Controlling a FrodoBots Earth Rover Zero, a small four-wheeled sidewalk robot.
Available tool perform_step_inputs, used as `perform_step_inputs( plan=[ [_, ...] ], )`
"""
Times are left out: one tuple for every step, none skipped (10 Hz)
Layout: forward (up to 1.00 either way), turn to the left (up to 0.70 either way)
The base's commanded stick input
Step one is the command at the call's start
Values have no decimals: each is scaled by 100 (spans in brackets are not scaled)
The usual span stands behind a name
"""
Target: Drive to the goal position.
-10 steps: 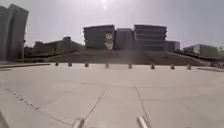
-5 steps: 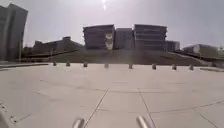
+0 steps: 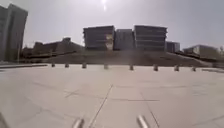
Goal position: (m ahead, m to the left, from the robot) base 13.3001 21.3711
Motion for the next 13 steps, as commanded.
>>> perform_step_inputs(
  plan=[
    [70,1],
    [70,1],
    [70,1],
    [70,1],
    [70,1],
    [70,1],
    [70,1],
    [70,1],
    [70,1],
    [70,1],
    [70,4],
    [70,8],
    [70,11]
  ],
)
